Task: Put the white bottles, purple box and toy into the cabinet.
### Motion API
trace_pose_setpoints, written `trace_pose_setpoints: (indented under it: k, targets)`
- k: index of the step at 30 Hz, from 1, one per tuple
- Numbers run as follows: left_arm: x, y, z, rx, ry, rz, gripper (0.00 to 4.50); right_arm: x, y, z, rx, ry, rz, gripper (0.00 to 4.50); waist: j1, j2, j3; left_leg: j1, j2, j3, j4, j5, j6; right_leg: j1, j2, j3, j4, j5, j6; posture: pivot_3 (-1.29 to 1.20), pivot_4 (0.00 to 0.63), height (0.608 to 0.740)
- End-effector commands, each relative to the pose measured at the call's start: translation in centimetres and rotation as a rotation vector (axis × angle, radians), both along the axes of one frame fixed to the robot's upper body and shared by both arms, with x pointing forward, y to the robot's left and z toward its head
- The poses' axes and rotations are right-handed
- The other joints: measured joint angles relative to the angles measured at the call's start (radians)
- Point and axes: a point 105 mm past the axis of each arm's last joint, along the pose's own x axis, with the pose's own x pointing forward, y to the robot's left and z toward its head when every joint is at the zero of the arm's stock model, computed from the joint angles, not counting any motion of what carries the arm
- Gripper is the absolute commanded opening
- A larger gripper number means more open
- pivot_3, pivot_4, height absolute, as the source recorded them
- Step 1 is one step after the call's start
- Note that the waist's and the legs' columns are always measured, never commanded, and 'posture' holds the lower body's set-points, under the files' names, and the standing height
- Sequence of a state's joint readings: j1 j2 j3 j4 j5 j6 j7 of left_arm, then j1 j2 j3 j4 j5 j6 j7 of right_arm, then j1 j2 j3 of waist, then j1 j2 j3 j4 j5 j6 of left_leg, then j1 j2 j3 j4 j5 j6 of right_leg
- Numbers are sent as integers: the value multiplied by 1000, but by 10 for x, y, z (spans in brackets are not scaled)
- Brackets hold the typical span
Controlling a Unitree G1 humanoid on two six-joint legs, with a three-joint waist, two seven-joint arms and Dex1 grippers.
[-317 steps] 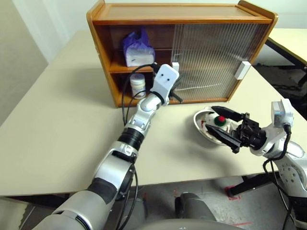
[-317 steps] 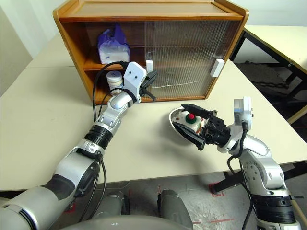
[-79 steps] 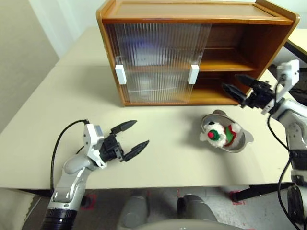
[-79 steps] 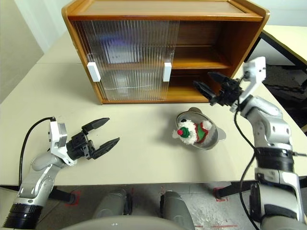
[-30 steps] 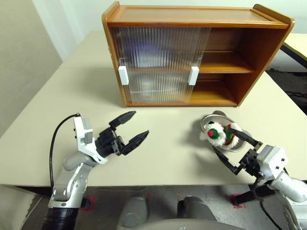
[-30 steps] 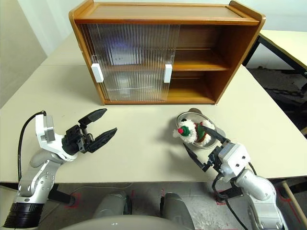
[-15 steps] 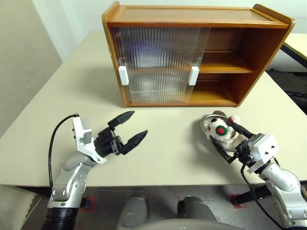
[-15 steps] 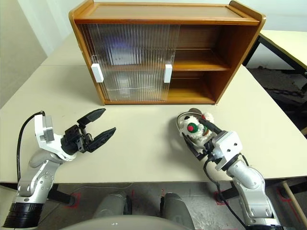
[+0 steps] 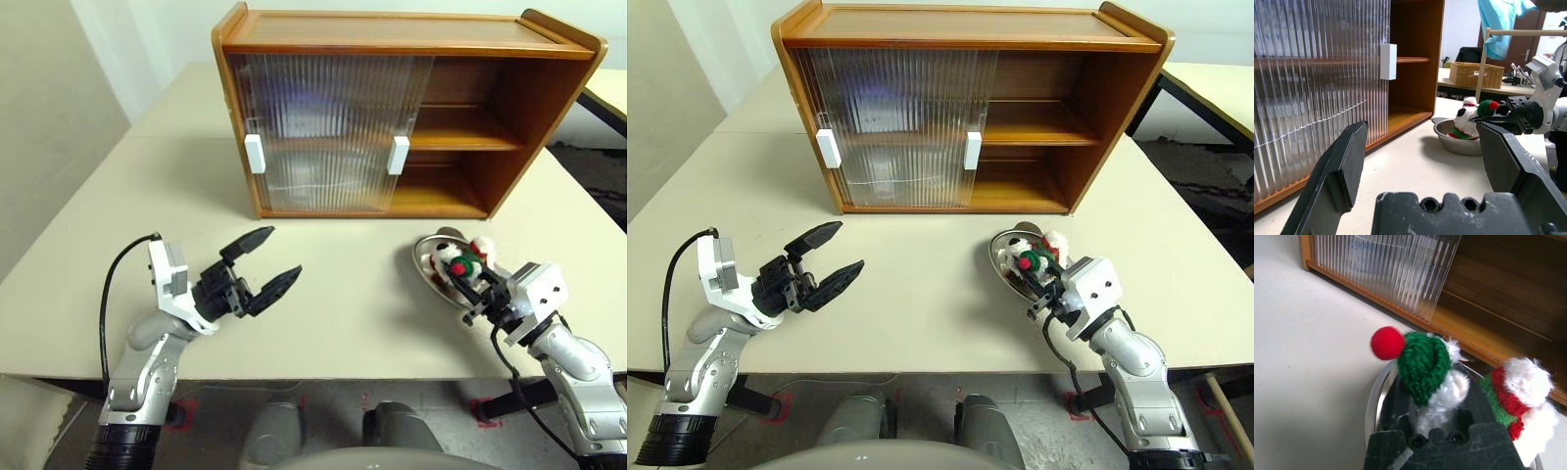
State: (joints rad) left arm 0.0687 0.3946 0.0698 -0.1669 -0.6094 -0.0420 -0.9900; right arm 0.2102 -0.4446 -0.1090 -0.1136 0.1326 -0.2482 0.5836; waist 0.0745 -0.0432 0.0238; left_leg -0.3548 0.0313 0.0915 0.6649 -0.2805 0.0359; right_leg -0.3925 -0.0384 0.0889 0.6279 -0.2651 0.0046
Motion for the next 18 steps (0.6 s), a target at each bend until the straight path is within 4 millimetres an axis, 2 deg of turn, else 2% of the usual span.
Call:
trace_pose_setpoints:
  k: [1, 8, 11, 15, 18]
  targets:
    - [1, 1, -5, 12, 9, 4, 4500, 2, -5, 9, 28, -22, 2, 574, 0, 0, 0, 0, 0, 0, 0, 0, 0, 0, 0, 0, 0, 0, 0, 207, 0, 740]
    - [2, 1, -5, 14, 8, -9, 4500, 5, 1, 51, 167, -154, 87, 555, -2, 0, 0, 0, 0, 0, 0, 0, 0, 0, 1, 0, 0, 1, 1, 202, 0, 740]
    - [1, 0, -6, 17, 10, -18, 4500, 6, 5, 83, 220, -264, 146, 554, -2, 0, 1, 0, 0, 0, 0, 1, 1, 0, 2, 0, 0, 2, 3, 201, 0, 740]
    - [1, -1, -7, 19, 15, -24, 4500, 14, 4, 112, 230, -358, 147, 553, -2, 1, 1, 0, 0, 0, 0, 1, 1, 0, 2, 0, 0, 3, 5, 198, 0, 740]
    - [1, -2, -8, 20, 16, -27, 4500, 29, 2, 134, 271, -408, 114, 553, -2, 1, 1, 0, 0, -1, 0, 0, 0, -1, 1, -1, 0, 3, 5, 196, 0, 740]
